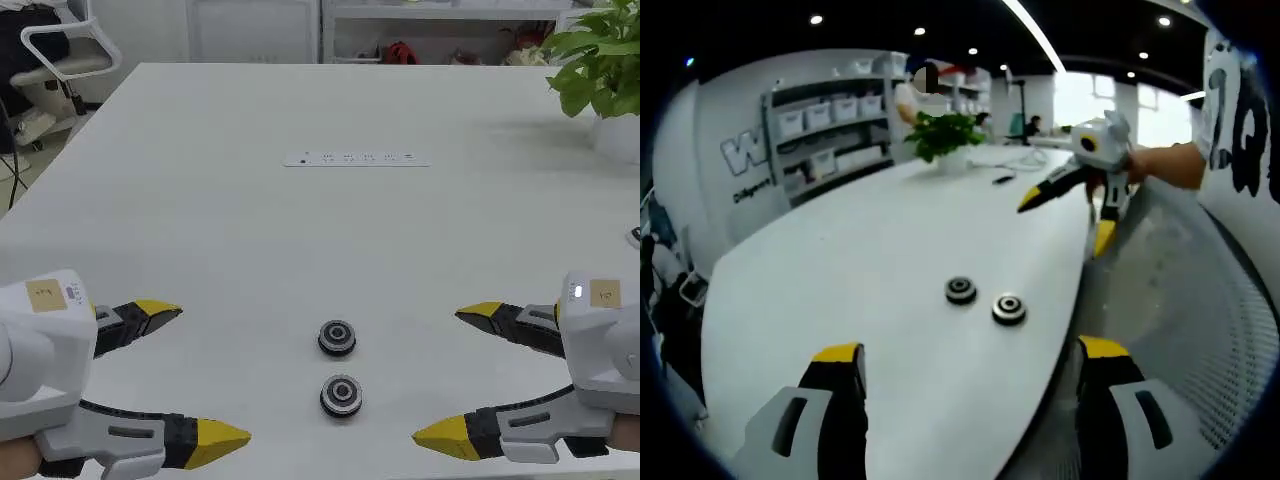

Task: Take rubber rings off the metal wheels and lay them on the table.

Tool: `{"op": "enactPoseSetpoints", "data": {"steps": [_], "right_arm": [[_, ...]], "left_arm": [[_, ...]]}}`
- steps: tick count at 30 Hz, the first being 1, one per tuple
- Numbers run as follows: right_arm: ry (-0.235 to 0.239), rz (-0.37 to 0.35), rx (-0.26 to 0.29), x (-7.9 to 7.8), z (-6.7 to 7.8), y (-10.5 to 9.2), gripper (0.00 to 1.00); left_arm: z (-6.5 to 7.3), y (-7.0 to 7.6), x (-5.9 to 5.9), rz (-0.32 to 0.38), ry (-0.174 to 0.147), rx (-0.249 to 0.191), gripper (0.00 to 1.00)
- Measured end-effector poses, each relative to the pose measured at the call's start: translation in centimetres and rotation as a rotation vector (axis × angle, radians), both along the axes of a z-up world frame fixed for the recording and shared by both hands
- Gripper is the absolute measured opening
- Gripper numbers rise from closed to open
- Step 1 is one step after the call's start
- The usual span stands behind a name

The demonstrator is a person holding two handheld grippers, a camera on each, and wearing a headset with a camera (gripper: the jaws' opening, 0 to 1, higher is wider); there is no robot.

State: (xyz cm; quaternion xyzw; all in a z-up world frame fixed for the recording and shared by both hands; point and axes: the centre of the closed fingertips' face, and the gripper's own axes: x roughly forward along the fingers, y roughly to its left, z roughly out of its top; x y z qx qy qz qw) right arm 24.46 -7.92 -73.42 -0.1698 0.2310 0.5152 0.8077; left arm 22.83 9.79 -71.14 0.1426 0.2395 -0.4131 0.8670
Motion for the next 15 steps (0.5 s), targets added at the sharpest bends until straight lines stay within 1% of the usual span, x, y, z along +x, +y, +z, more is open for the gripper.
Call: {"op": "enactPoseSetpoints", "data": {"steps": [15], "right_arm": [[0.008, 0.006, -0.016, -0.18, -0.53, -0.04, 0.85]], "left_arm": [[-0.13, 0.05, -0.08, -0.001, 0.005, 0.005, 0.87]]}}
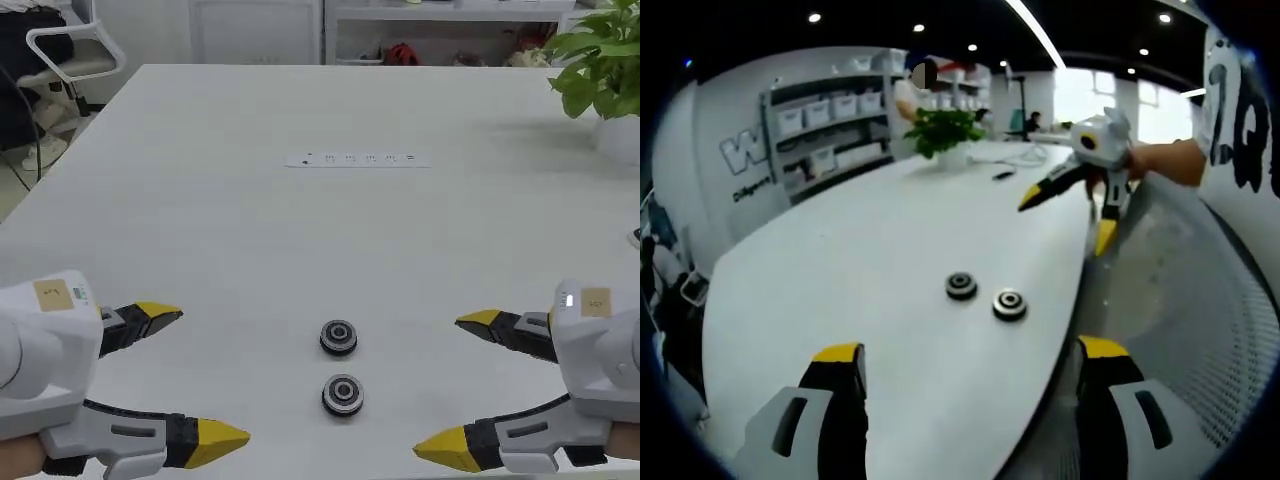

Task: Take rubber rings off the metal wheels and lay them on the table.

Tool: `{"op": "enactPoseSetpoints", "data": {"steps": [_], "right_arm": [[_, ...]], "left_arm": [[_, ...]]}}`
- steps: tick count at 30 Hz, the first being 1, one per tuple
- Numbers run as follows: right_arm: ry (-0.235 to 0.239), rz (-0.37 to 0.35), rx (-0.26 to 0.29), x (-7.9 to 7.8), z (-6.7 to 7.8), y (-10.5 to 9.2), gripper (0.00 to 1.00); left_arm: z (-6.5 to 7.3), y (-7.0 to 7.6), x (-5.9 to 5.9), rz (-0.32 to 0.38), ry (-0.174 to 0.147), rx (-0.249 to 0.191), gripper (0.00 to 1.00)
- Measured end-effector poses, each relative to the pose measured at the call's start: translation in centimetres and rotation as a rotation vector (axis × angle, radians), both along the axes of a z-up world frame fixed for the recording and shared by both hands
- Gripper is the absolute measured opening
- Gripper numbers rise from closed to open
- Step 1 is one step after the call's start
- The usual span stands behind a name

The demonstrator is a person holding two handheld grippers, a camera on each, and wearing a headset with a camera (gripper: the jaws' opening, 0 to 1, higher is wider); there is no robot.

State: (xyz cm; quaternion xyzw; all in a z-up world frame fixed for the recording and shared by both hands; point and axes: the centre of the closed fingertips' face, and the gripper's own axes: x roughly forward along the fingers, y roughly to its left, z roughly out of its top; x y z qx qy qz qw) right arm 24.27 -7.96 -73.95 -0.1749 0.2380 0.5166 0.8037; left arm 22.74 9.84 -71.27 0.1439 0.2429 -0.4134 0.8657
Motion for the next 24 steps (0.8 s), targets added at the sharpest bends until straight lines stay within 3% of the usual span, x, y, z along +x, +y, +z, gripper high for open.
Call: {"op": "enactPoseSetpoints", "data": {"steps": [24], "right_arm": [[0.0, 0.008, -0.009, -0.02, 0.0, -0.11, 0.85]], "left_arm": [[-0.34, 0.04, -0.1, -0.008, 0.009, 0.014, 0.87]]}}
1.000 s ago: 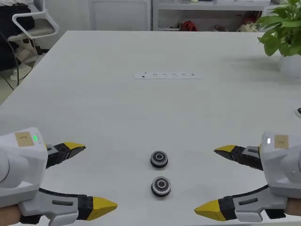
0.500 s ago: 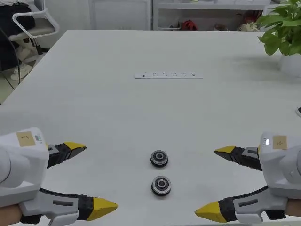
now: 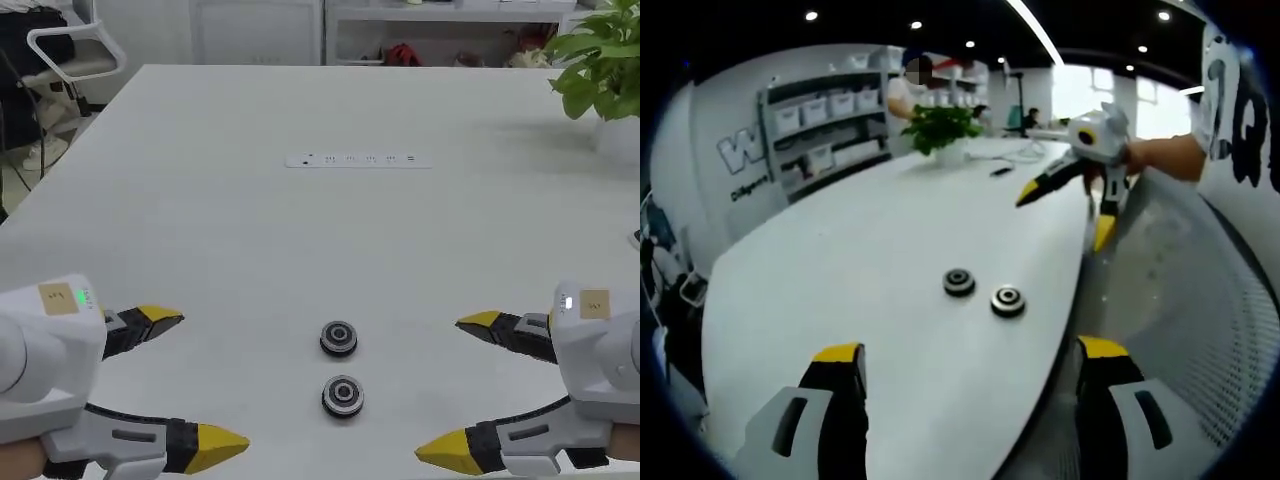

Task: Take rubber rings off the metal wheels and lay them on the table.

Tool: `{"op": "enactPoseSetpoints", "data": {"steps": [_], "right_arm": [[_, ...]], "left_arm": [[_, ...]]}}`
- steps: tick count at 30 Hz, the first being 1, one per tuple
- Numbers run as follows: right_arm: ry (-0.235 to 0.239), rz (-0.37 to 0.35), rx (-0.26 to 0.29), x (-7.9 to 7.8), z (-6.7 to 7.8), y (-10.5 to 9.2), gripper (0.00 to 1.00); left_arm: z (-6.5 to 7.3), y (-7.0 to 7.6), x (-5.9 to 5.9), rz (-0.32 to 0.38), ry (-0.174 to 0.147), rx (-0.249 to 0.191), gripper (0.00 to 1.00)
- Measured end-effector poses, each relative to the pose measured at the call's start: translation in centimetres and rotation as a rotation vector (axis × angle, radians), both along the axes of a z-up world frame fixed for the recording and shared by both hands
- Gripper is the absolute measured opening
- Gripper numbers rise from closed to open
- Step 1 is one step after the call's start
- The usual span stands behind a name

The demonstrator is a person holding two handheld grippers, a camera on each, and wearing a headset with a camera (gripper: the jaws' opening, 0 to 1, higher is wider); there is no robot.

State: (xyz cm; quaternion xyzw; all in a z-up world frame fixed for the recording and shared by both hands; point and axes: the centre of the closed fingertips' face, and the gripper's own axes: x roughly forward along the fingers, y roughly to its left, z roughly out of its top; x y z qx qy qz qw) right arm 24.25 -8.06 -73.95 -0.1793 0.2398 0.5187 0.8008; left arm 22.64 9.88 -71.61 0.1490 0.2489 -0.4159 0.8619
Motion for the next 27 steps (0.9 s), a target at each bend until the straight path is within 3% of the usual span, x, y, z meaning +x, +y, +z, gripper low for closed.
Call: {"op": "enactPoseSetpoints", "data": {"steps": [27], "right_arm": [[-0.008, -0.007, 0.007, 0.21, 0.21, -0.13, 0.85]], "left_arm": [[0.15, 0.09, 0.13, 0.0, -0.01, 0.01, 0.87]]}}
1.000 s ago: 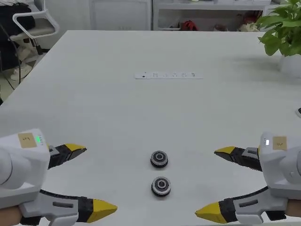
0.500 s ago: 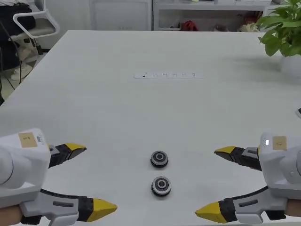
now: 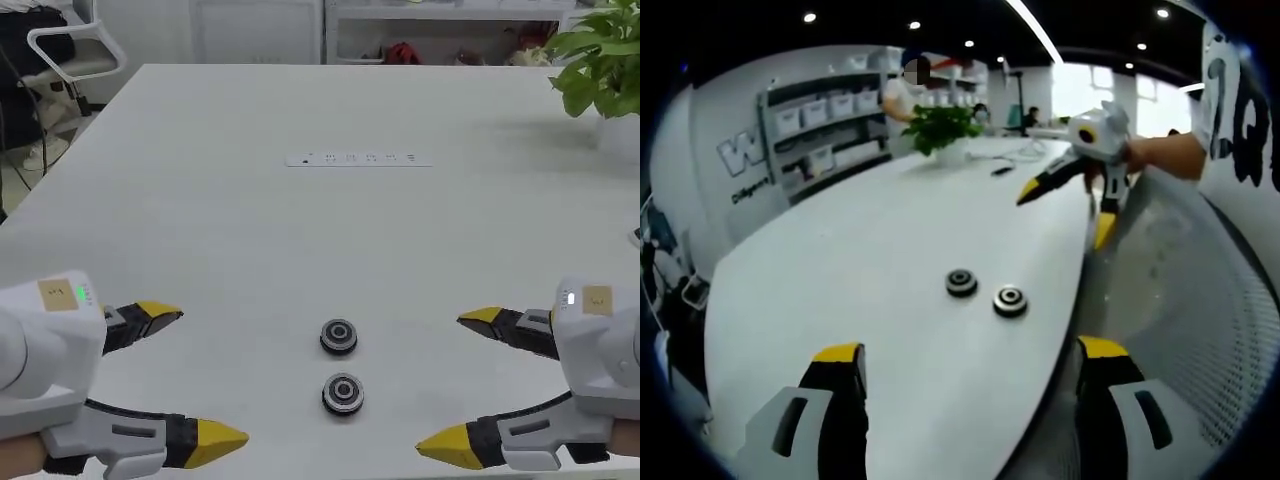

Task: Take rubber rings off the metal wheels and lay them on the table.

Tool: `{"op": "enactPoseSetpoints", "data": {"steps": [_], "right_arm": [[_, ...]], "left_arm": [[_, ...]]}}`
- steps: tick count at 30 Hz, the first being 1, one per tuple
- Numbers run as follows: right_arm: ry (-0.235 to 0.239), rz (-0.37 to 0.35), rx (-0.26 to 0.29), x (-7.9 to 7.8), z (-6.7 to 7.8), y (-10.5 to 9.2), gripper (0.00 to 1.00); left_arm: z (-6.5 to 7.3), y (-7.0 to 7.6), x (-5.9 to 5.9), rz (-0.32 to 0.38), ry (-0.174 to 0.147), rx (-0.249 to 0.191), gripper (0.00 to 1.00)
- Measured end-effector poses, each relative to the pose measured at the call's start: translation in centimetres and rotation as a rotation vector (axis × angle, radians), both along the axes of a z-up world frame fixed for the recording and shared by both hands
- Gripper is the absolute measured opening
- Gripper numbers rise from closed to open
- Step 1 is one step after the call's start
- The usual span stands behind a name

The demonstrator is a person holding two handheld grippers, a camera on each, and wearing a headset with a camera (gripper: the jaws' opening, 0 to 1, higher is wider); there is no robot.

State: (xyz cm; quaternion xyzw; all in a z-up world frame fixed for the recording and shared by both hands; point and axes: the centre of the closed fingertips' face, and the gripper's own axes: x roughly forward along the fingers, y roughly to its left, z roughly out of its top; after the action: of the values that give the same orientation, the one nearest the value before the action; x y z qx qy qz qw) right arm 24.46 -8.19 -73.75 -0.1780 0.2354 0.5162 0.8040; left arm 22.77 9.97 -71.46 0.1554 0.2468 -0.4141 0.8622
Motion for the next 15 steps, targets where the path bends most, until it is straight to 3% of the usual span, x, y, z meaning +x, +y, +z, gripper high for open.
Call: {"op": "enactPoseSetpoints", "data": {"steps": [15], "right_arm": [[-0.008, -0.015, 0.033, 0.61, 0.76, 0.05, 0.85]], "left_arm": [[0.82, 0.15, 0.72, -0.005, -0.021, 0.007, 0.87]]}}
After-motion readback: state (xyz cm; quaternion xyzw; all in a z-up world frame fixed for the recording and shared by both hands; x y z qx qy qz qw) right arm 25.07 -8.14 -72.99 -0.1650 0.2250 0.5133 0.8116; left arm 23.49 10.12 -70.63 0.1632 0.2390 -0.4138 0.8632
